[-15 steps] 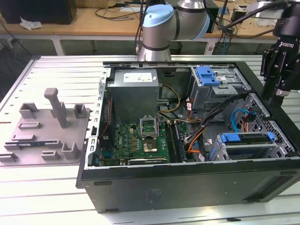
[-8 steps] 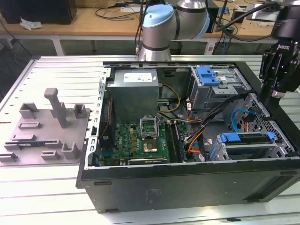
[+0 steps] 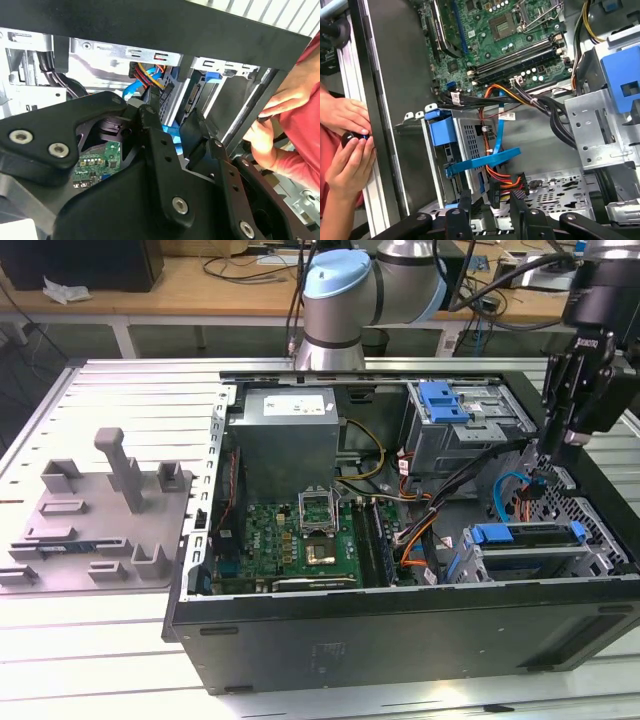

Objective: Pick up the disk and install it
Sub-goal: 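Insert the first disk wire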

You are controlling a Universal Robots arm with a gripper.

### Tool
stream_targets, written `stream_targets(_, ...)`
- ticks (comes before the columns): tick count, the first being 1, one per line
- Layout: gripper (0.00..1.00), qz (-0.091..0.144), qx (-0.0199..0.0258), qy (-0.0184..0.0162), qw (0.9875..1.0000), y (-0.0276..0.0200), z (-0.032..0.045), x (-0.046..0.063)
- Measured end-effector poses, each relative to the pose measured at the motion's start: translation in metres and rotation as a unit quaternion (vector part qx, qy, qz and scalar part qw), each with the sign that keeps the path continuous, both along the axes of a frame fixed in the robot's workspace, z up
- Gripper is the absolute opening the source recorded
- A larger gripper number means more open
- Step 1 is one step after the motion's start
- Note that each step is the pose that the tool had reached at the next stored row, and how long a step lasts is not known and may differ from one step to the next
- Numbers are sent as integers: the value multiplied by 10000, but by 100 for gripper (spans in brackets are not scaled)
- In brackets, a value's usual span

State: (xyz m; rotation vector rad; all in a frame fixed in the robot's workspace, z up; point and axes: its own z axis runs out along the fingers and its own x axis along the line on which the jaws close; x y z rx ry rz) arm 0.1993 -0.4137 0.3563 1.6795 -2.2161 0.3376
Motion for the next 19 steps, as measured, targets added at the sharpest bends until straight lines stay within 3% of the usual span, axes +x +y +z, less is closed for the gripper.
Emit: stream_targets(19,42,126,-1,18,9999,-3,-173,-31)
